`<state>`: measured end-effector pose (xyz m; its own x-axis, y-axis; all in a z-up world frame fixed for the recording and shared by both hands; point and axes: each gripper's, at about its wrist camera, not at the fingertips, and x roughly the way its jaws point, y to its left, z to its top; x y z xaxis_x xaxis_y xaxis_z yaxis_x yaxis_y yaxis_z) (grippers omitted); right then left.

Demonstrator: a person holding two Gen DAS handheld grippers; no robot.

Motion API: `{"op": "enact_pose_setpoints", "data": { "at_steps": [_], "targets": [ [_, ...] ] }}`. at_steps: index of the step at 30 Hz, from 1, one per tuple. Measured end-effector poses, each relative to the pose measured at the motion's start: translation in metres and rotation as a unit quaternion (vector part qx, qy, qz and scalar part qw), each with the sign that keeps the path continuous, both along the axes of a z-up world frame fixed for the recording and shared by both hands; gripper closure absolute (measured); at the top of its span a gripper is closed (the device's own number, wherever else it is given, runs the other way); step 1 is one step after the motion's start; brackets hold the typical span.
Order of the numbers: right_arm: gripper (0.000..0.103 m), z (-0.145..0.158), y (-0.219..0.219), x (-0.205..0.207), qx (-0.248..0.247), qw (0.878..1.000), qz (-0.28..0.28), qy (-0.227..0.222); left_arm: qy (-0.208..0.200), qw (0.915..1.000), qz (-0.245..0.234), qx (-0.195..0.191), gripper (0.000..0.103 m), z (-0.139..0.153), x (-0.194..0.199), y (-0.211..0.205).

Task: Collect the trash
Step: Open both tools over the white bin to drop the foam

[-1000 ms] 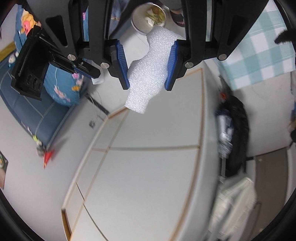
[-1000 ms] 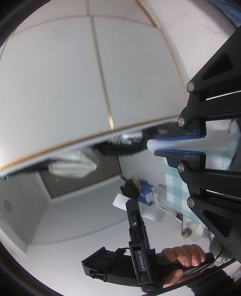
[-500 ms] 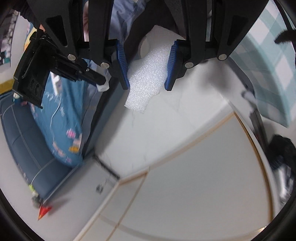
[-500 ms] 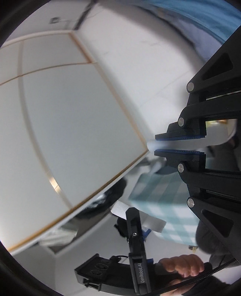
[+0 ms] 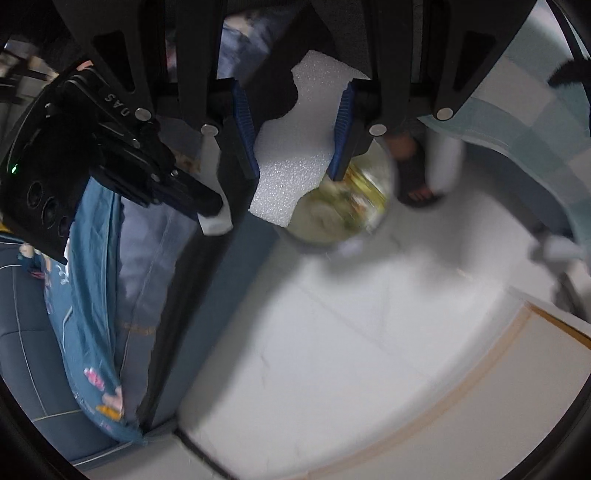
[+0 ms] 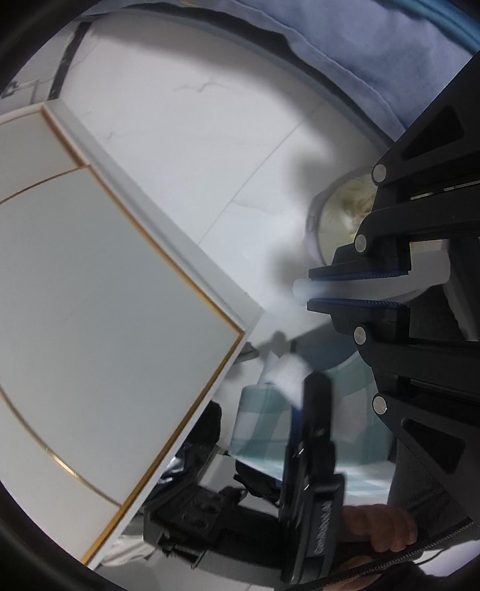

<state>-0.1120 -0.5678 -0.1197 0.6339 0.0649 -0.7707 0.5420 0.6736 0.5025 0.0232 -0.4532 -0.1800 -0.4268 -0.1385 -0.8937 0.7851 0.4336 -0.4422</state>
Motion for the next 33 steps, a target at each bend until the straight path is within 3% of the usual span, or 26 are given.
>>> {"op": "enact_pose_setpoints", "data": {
  "at_steps": [3, 11, 17, 25, 29, 33],
  "targets": [
    [0.095, -0.012, -0.001, -0.006, 0.014, 1.000, -0.016, 0.005, 0.023, 0.9994, 0.025, 0.008, 0.069, -0.013, 0.010, 0.001],
    [0.094, -0.033, 0.006, -0.014, 0.021, 0.999, -0.034, 0.029, 0.065, 0.9958, 0.024, 0.059, 0.069, -0.060, 0.008, -0.001],
    [0.092, -0.051, 0.010, -0.015, 0.048, 0.997, -0.042, 0.041, 0.066, 0.9953, 0.027, 0.067, 0.068, -0.071, 0.005, -0.004],
    [0.085, -0.059, 0.012, -0.012, 0.041, 0.996, -0.044, 0.060, 0.073, 0.9933, 0.054, 0.071, 0.067, -0.077, 0.018, 0.000],
    [0.083, -0.061, 0.014, -0.010, 0.038, 0.996, -0.042, 0.070, 0.079, 0.9913, 0.066, 0.082, 0.050, -0.083, 0.019, 0.003],
    [0.082, -0.061, 0.017, -0.010, 0.034, 0.996, -0.041, 0.078, 0.062, 0.9928, 0.062, 0.081, 0.049, -0.082, 0.019, 0.003]
  ]
}}
